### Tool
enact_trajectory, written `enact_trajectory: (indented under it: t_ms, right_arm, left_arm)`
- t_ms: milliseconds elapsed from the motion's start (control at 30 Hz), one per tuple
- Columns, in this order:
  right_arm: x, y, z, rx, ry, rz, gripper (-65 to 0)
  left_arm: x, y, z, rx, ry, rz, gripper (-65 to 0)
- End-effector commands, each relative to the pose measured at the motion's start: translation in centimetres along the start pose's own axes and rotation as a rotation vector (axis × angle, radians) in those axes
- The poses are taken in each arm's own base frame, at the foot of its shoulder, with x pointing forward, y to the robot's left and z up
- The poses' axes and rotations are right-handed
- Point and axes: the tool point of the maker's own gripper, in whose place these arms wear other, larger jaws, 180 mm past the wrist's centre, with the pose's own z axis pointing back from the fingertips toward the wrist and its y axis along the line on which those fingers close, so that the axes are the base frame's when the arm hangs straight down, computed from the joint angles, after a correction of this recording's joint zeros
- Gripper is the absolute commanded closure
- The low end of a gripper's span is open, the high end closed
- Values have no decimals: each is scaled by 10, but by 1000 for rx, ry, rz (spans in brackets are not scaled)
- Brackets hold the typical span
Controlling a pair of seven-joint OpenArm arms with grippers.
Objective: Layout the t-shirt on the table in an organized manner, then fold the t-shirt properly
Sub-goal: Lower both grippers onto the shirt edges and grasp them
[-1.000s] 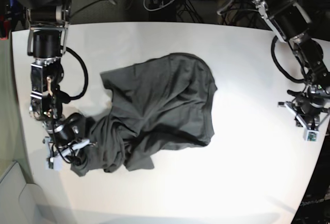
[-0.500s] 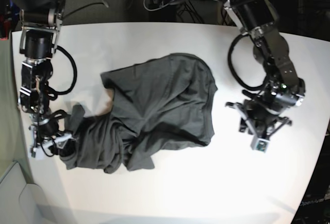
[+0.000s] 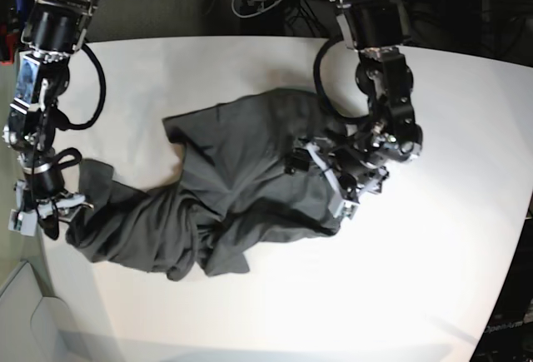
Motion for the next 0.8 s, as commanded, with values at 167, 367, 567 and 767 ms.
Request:
enact_trajectory:
  t_ms: [167, 367, 567, 767]
  right_arm:
    - [27, 0, 2, 8, -80, 17, -337]
    - [32, 14, 6, 37, -100, 25, -337]
    - [-3, 71, 13, 159, -41, -4, -337]
    - [-32, 108, 18, 229, 38, -33, -336]
  left_arm:
    - [29, -1, -11, -25, -58, 17, -641]
    - [26, 10, -21, 27, -52, 116, -638]
    - [25, 11, -21, 29, -54, 122, -403]
    - [24, 11, -21, 29, -50, 124, -81]
